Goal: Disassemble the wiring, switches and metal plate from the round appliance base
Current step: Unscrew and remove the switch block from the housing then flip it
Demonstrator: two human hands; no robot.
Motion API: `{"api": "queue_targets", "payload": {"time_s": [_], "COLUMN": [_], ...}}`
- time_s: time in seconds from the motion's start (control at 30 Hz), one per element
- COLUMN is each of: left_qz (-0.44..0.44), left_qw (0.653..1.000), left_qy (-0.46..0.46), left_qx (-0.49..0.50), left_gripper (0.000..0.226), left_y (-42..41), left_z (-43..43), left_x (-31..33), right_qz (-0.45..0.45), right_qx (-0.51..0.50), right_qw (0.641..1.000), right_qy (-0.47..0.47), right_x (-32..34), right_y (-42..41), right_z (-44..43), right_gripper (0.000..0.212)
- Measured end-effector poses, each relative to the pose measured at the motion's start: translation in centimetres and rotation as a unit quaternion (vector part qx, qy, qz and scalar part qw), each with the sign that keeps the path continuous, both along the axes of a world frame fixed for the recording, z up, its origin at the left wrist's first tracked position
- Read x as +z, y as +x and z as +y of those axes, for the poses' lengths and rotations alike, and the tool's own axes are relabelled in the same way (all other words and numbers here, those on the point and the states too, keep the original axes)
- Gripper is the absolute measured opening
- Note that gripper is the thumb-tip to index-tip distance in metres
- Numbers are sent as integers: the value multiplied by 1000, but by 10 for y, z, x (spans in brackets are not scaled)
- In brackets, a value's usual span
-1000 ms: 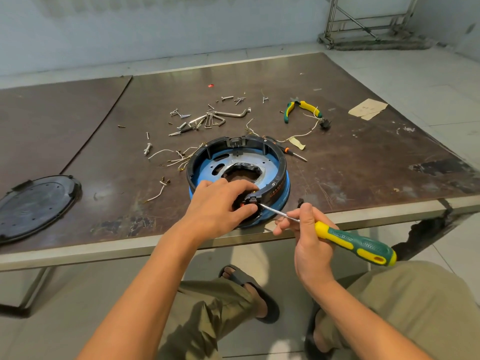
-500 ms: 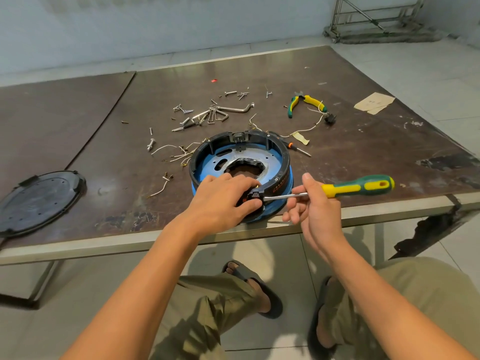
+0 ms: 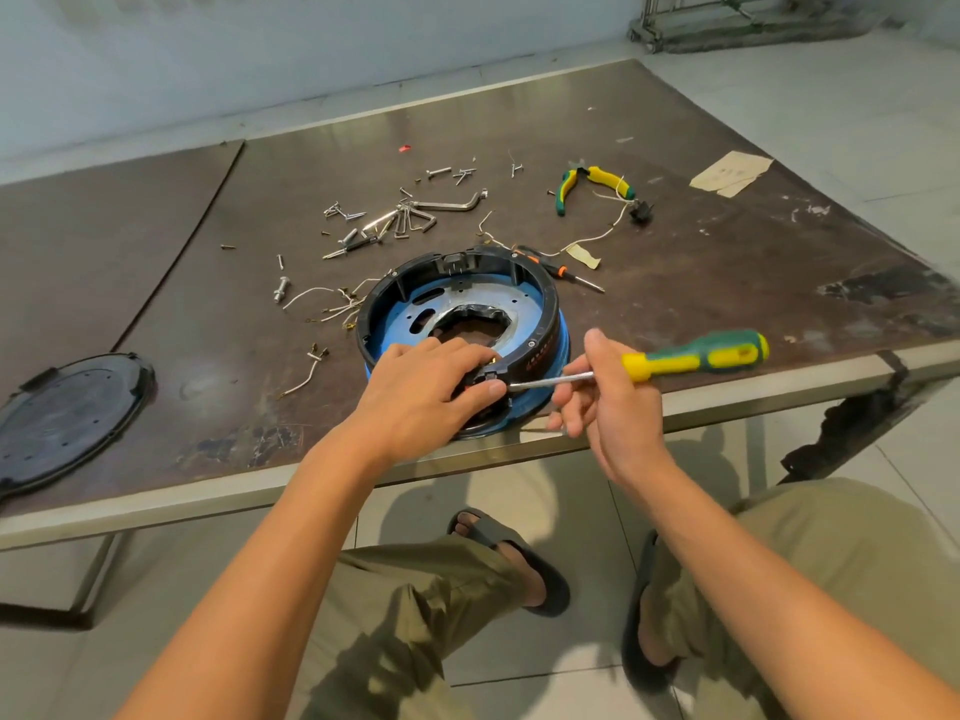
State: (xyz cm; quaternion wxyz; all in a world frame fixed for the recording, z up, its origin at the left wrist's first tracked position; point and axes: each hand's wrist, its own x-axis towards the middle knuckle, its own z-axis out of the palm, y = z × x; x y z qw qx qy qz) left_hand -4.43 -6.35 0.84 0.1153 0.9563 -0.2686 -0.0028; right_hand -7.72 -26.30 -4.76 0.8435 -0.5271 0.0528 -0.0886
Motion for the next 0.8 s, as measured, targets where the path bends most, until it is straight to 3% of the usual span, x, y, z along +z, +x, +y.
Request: {"api": "queue_targets", "payload": {"time_s": [0.13,0.37,0.6,0.8], "left_qz": [-4,-4,0,-13], "left_qw": [1000,1000,1000,1000], "left_qy": [-21,-16,-15,-17], "left_qx": [2,3,0,3], "left_gripper": [53,50,46,47], "left_y": [-2,-2,-1,-2], "left_z": [1,1,0,1], "left_x": [-3,-2,-1,-3], "right_qz": [-64,55,92,-51], "right_qx": [-28,-29,1,-39], "right_qw": [996,998,996,995], "right_qy": [-48,-5,21,-70], "right_x": [-10,1,3,-4], "right_y": [-26,3,15,-20], "right_z": [10,3,-2,10], "right_gripper": [36,36,39,37]}}
